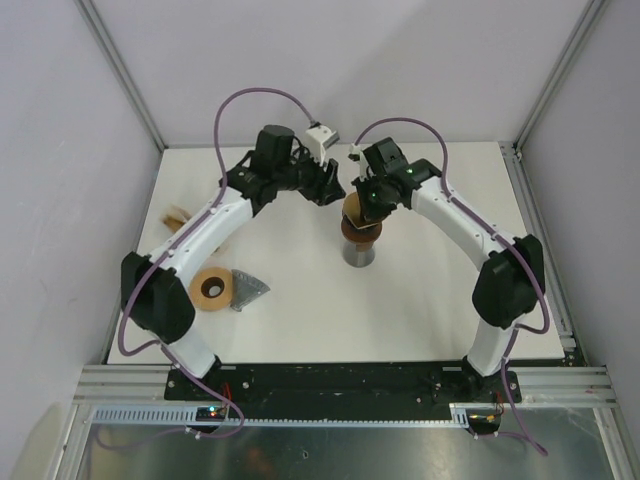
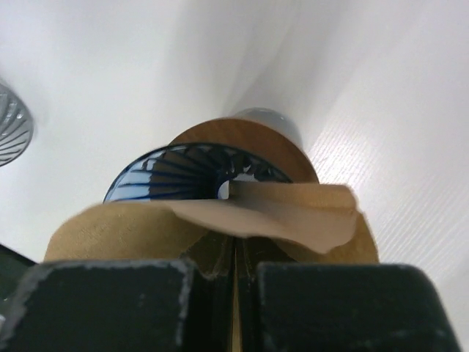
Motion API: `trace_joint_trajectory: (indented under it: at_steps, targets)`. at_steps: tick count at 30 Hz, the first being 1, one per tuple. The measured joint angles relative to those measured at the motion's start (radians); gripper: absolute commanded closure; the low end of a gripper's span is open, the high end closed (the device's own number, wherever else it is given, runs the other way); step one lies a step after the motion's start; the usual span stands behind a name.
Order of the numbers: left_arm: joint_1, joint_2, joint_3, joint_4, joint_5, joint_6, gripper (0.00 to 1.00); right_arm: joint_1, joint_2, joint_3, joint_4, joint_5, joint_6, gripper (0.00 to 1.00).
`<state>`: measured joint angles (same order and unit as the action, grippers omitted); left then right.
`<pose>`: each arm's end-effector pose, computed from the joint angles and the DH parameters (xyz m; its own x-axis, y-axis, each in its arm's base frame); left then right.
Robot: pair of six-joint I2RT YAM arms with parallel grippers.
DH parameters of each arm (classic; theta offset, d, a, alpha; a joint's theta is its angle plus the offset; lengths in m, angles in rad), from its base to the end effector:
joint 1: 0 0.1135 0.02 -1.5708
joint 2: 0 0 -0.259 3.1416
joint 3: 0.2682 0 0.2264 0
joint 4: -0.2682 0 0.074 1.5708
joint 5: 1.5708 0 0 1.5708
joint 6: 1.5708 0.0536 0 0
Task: Place the coffee filter in the dripper
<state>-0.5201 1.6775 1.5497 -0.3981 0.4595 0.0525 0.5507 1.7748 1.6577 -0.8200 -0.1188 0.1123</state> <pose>0.3156 -0.2081 0.3414 -0.3942 0.2799 -0.8754 0.8001 0.5732 -0.1769 0.3134 0.1999 0.2987 -0.7473 -0.3283 -0.5777 -0.4988 0.8516 0.1613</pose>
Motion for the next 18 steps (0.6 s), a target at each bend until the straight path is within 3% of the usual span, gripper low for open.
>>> trace_joint_trajectory:
  at_steps: [13,18]
  targets:
    - [0.115,-0.183,-0.084,0.022,0.105,-0.027,0.4,0.083,0.195,0.229,-0.18,0.195,-0.018,1.0]
    - [0.113,-0.191,-0.196,0.057,0.131,-0.122,0.35,0.103,0.229,0.245,-0.212,0.241,-0.016,1.0]
